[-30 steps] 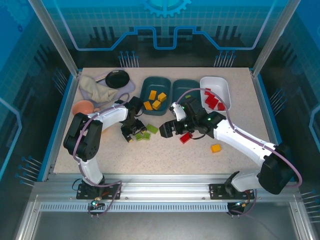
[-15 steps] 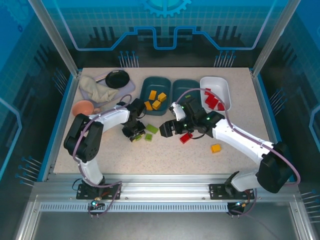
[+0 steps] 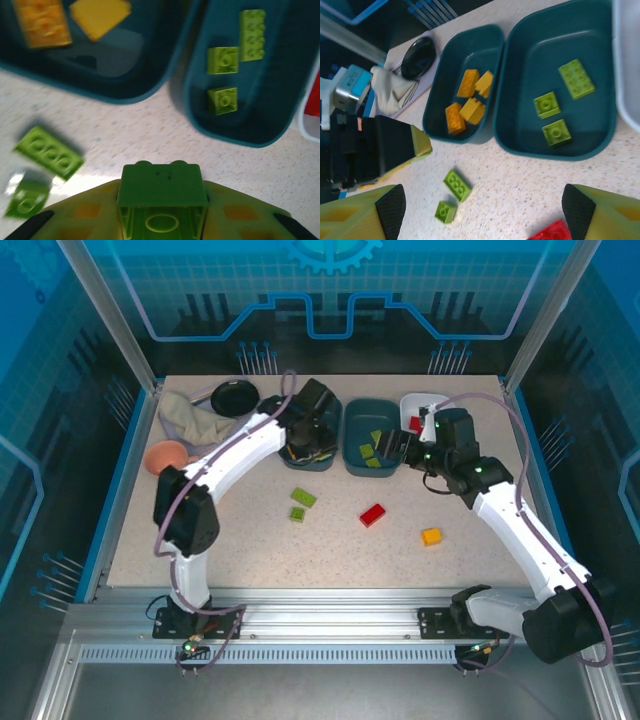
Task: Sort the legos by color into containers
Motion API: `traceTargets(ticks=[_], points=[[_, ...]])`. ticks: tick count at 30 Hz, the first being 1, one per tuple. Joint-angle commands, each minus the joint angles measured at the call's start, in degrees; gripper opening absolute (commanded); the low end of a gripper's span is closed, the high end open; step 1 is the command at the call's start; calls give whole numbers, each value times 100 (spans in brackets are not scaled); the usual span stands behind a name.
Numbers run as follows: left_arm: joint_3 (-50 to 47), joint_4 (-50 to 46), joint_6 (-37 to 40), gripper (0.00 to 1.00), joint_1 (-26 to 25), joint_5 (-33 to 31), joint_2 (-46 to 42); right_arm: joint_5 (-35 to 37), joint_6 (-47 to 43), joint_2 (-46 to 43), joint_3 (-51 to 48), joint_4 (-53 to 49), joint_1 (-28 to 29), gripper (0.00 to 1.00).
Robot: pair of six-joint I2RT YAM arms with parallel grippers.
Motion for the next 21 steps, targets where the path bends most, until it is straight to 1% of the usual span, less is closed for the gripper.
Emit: traceTargets(ticks=[1,5,8,15,21], points=[[999,-277,459,32,-191,53,758,-7,263,-10,-20,169,-272,85],[2146,-438,675,32,-323,72,1641,-59,239,-89,-21,45,-367,85],[2801,-518,800,33,-371,32,2170,-83,214,-218,-118,-31,-392,84],[3297,-296,882,34,-381,27,2774,-130,289,-536,-438,-156,-444,84],[3650,-259,894,37,-388,88,3148,-169,236,-623,-523,-241,-487,85]])
